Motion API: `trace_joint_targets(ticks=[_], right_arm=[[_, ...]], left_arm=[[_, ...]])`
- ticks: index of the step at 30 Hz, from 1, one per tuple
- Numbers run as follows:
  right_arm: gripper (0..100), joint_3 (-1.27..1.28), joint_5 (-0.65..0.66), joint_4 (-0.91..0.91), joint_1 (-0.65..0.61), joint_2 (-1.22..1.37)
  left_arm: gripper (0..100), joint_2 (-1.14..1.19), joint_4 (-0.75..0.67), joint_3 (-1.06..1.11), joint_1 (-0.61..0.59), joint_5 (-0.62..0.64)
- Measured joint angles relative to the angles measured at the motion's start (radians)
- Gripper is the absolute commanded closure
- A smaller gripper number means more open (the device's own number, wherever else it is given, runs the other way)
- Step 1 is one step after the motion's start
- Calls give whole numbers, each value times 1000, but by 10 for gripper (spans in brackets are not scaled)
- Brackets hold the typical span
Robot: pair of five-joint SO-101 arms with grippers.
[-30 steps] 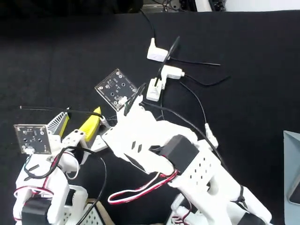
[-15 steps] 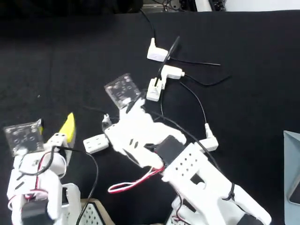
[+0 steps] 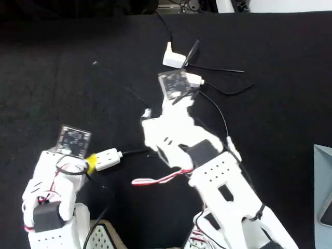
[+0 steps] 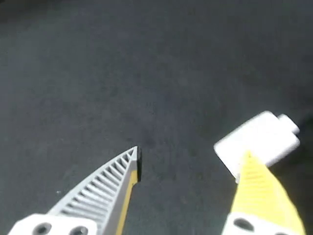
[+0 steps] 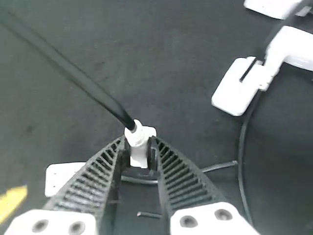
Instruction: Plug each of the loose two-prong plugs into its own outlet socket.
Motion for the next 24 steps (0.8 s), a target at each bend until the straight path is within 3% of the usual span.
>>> trace_joint_targets(ticks=[14,24], right_arm=[[985,34,-2,-2,21,0],[985,34,-2,-2,52,0]], left_arm=[[676,767,0,-330,135,-173],[683,1088,-222,-361,210,-213]])
